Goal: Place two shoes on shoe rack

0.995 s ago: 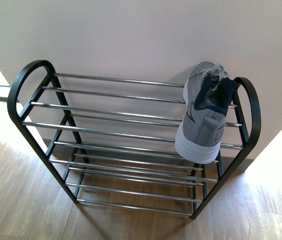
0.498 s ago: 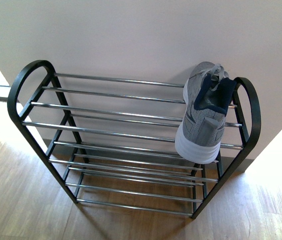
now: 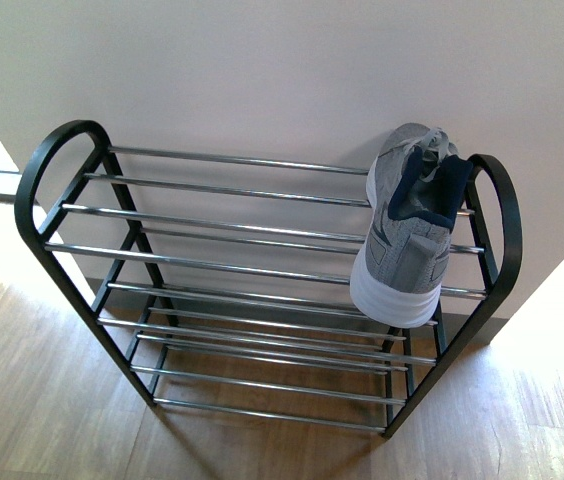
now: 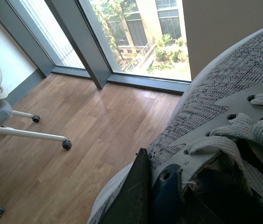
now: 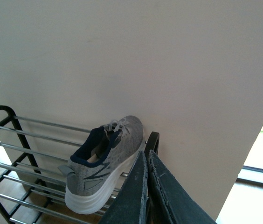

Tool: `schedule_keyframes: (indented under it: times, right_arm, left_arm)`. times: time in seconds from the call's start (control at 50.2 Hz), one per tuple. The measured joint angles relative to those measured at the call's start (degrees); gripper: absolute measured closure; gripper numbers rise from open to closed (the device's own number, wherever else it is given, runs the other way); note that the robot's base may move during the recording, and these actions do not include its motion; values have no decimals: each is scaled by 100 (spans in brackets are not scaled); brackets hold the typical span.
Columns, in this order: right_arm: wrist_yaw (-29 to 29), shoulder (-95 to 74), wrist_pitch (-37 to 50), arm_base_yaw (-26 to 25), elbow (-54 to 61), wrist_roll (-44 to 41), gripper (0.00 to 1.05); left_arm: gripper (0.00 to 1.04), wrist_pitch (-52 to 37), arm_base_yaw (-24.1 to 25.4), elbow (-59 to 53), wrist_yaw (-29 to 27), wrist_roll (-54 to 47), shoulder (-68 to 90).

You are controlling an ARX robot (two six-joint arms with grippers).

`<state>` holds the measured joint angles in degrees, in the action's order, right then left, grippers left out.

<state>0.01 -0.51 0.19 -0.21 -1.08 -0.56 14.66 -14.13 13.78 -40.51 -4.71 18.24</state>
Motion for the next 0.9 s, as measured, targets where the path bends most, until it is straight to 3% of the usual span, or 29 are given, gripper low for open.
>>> schedule_keyframes:
  times: [0.279,0.319,0.478,0.637,0.836,0.896]
  right_arm:
    - [0,15,0,0,0,0,103]
    - [0,15,0,0,0,-2,99]
    - [0,15,0,0,0,-2,66]
    - [0,15,0,0,0,-2,43]
    - [0,17,0,0,0,0,9]
    - [0,17,0,0,0,7,9]
  left_arm:
    - [103,0,0,0,0,0,0]
    - [103,0,0,0,2,0,-2]
    - [103,0,0,0,-2,0,0]
    - [103,11,13,0,59,48,-7]
    - [103,702,114,339,1808,1985,533]
    - [103,422,120,542,2258,2627,1095]
